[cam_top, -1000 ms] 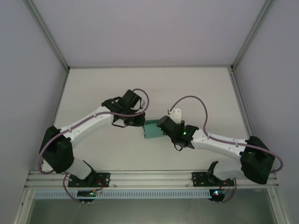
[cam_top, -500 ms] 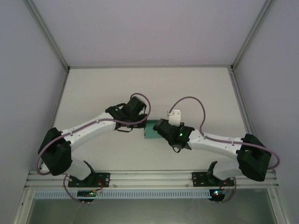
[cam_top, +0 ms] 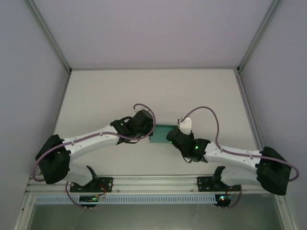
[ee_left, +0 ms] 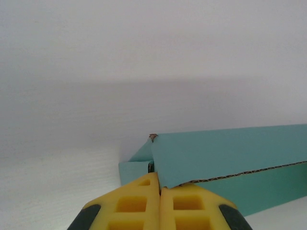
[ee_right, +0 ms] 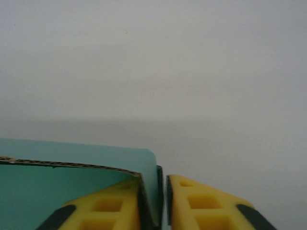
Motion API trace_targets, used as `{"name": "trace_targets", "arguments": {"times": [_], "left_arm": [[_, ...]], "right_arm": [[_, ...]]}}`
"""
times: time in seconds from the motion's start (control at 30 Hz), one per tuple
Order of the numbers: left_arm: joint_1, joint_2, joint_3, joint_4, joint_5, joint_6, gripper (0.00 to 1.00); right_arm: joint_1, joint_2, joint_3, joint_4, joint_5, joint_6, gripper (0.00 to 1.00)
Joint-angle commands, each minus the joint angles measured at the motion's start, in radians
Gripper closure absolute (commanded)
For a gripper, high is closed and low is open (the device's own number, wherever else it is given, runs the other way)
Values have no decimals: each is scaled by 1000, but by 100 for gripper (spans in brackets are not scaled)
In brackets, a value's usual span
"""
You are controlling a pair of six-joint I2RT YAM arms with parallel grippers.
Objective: Assemble paper box
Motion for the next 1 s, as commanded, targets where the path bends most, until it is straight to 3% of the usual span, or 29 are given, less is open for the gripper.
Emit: {"name": "trace_targets", "arguments": {"times": [0.0,0.17,0.33,0.57,0.77,0.93,0.97], "left_arm": [[-38,69,-95,-195,41,-32,100],[-84,67,-91,-190,-30,-26,100],[-125,56,-97,-191,-87,-39,100],[-160,24,-132,-158,-134,-46,100],[-184,29,-117,-170,-176,-34,100],[-183,21,-100,-163,-152,2,100],[-182,11,-97,-163,-143,11,96]], "right_arm": [[-33,-74,-61,16,-246,-133,59],[-141,-218,-93,76,-421,-179,22],[-229,-251,-40,44,-494,-179,9],[-309,-189,69,-87,-502,-125,9],[-370,-126,63,-177,-552,-19,27],[-382,-115,-57,-101,-601,44,42],[-384,-112,-78,-86,-612,47,43]]}}
